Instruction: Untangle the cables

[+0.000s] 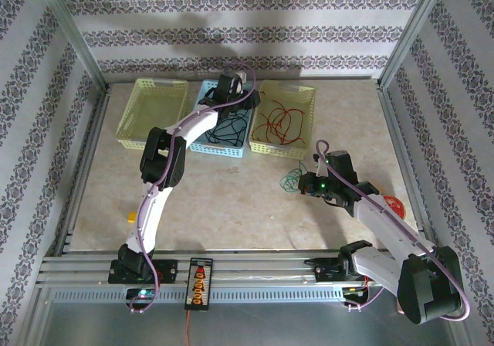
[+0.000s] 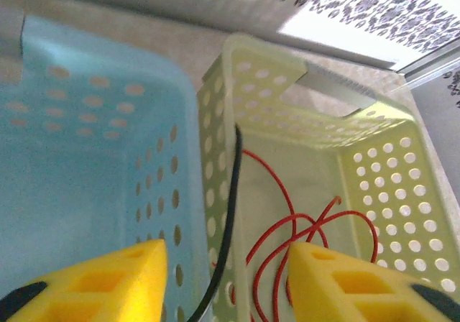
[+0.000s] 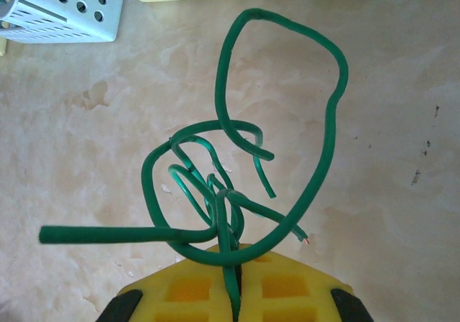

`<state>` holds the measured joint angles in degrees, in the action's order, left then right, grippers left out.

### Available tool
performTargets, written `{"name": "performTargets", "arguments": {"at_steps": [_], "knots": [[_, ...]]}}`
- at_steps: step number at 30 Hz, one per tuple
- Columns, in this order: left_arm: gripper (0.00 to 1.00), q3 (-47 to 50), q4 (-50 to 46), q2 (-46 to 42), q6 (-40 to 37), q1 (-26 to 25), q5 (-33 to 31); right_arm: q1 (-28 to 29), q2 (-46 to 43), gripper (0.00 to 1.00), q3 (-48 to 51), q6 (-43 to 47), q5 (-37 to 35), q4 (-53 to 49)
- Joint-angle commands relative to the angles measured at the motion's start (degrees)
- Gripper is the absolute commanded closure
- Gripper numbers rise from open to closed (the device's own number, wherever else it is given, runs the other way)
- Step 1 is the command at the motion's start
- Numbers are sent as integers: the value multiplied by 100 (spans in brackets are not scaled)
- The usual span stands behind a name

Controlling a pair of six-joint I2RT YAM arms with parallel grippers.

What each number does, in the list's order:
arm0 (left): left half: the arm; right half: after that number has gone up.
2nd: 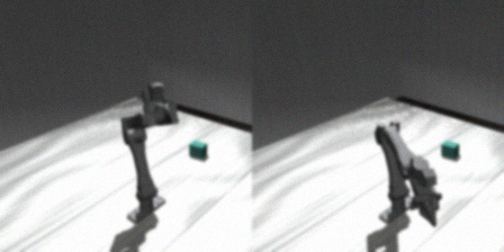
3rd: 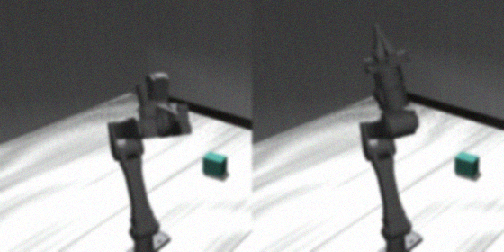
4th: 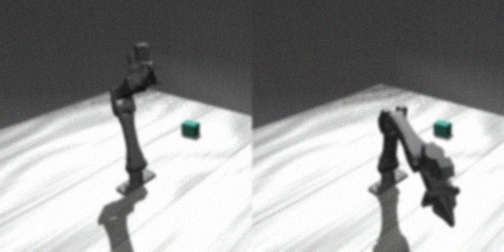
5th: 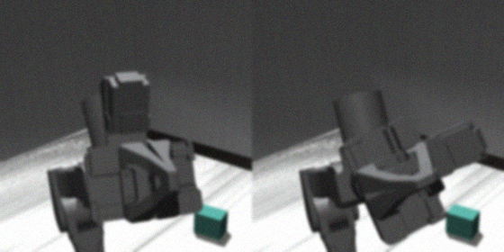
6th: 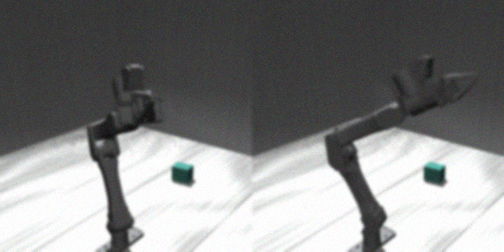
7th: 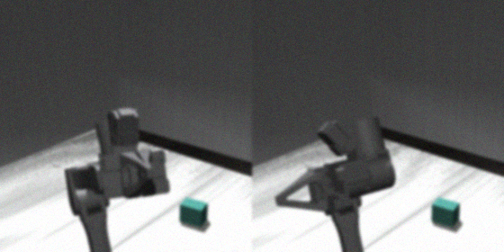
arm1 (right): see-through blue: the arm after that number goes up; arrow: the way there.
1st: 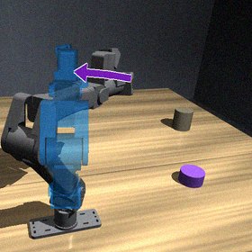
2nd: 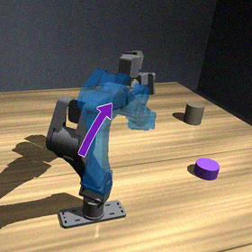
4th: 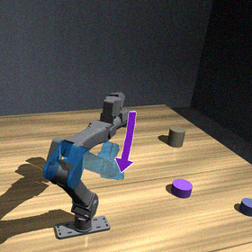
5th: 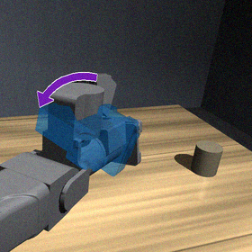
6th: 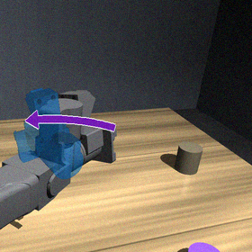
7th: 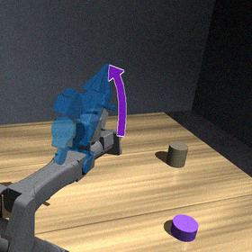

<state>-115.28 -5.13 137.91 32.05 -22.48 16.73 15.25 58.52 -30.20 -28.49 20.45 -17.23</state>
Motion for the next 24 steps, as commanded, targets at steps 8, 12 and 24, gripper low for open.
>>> {"name": "performTargets", "arguments": {"at_steps": [8, 12, 24], "knots": [[58, 54, -80, -146, -493, 66, -275, 37, 2, 99, -147, 72, -32, -8], [60, -111, -51, -66, -465, 68, -163, 36, 6, 99, -152, 63, -36, -3], [82, -609, -300, 236, -414, 69, -33, 33, 19, 99, -167, 80, -41, -21]]}}
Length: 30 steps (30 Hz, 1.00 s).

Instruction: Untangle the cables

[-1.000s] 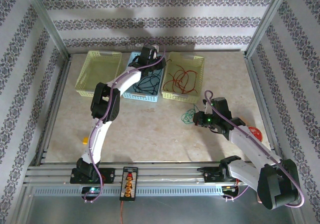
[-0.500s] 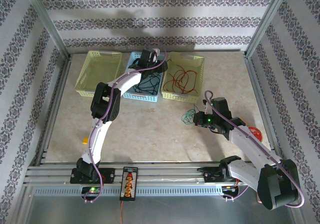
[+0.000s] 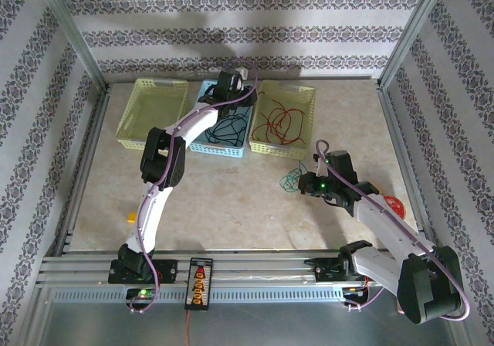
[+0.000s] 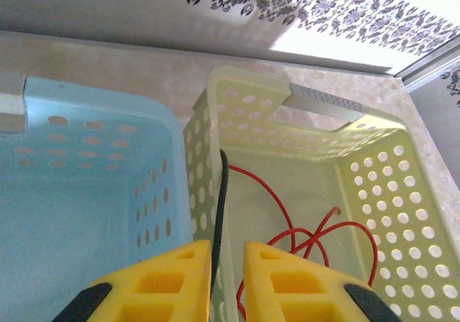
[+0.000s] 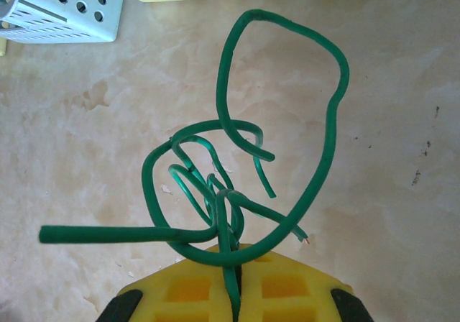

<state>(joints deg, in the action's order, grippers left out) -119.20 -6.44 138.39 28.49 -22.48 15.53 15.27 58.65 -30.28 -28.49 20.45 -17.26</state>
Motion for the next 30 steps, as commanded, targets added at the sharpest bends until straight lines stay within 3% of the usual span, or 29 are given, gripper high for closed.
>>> {"name": "performTargets", "arguments": {"at_steps": [1, 4, 10, 30], "knots": [[80, -227, -174, 196, -57, 69, 86, 30, 6, 99, -154, 80, -41, -21], [62, -242, -238, 204, -111, 66, 76, 29, -1, 99, -148, 80, -41, -22], [61, -470, -671, 318, -288, 63, -341, 35, 50, 99, -162, 79, -14, -4], [90, -517, -807, 422, -200, 24, -252, 25, 17, 99, -162, 80, -40, -24]]}}
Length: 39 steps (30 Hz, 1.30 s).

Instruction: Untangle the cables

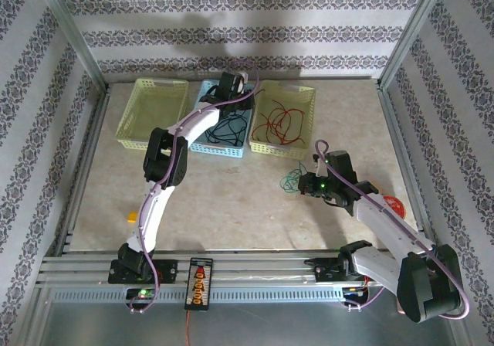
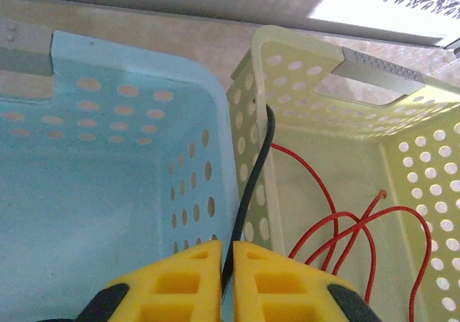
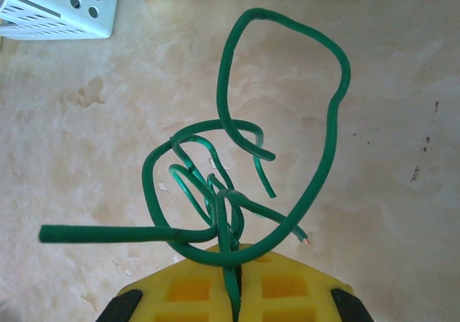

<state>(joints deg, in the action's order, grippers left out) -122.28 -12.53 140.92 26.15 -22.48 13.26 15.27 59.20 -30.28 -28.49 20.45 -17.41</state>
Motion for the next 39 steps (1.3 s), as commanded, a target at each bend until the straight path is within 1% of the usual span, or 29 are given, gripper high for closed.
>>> {"name": "performTargets", "arguments": {"at_steps": [1, 4, 8, 15, 21, 22, 24, 26, 29, 33, 36, 38, 39], "knots": [[91, -209, -260, 164, 39, 23, -122, 25, -49, 99, -167, 73, -49, -12], [92, -235, -576, 164, 14, 26, -558, 19, -115, 99, -148, 75, -74, -38], [93, -202, -907, 166, 58, 77, -937, 3, -188, 99, -121, 64, -102, -61], [93, -170, -1386, 238, 515, 212, -1269, 3, -206, 99, -126, 63, -76, -58], [90, -297, -1939, 258, 654, 245, -1565, 3, -281, 99, -114, 54, -94, -78], [88, -281, -1941, 237, 646, 246, -1537, 3, -294, 99, -110, 50, -94, -74], [76, -245, -1918, 138, 681, 243, -1494, 10, -292, 99, -114, 41, -94, -78], [62, -188, -1844, -13, 657, 219, -1434, 12, -298, 99, -118, 38, -91, -87], [48, 32, -1626, -413, 635, 158, -1373, 20, -351, 99, -141, 28, -85, -96], [37, 636, -1191, -1232, 525, 18, -1287, 46, -421, 99, -136, 36, -9, -71], [27, 1499, -777, -2043, 360, -134, -1189, 103, -413, 99, -175, 79, 118, -49], [25, 2243, -400, -2622, 241, -226, -872, 156, -355, 99, -211, 135, 254, 2], [24, 2696, -130, -2940, 171, -256, -523, 192, -304, 99, -231, 169, 364, 54]]}}
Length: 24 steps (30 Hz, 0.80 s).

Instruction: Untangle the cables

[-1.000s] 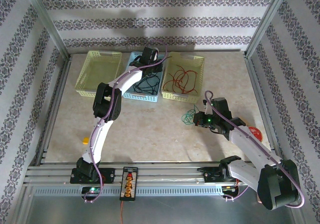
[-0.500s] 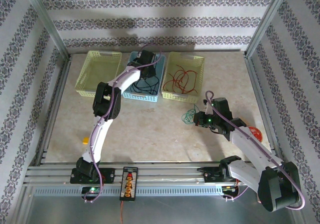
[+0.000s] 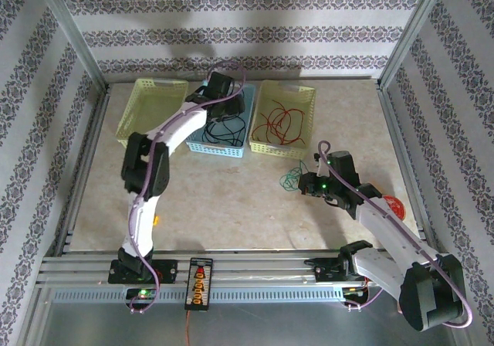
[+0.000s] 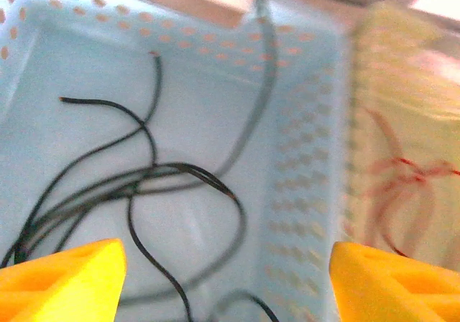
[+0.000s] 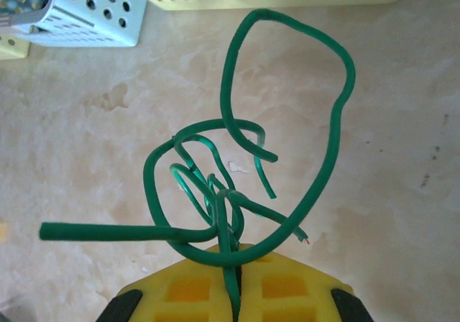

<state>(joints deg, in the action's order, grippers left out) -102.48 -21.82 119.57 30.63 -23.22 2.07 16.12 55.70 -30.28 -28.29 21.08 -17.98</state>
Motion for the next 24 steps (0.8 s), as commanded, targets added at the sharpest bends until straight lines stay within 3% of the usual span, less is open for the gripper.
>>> {"name": "performTargets", "arguments": {"at_steps": [1, 5, 8, 12, 17, 21, 24], "knots": [[24, 1125, 1058, -1069, -341, -220, 990, 143, 90, 99, -248, 192, 439, 177], [23, 2863, 1942, -2072, -481, -442, 2773, 273, 358, 99, -344, 275, 1483, 641], [23, 3855, 2204, -2611, -600, -670, 3483, 285, 581, 99, -399, 111, 2093, 1027], [22, 4571, 2472, -2934, -612, -1041, 3920, 386, 858, 99, -466, -133, 2645, 1521], [25, 4613, 2504, -2881, -727, -1314, 4006, 623, 1079, 99, -653, -177, 2701, 1608], [42, 4583, 2738, -2734, -659, -1317, 3945, 699, 1143, 99, -663, -275, 2682, 1701], [71, 4581, 3037, -2626, -479, -1316, 3878, 695, 1145, 99, -676, -287, 2584, 1650]]}}
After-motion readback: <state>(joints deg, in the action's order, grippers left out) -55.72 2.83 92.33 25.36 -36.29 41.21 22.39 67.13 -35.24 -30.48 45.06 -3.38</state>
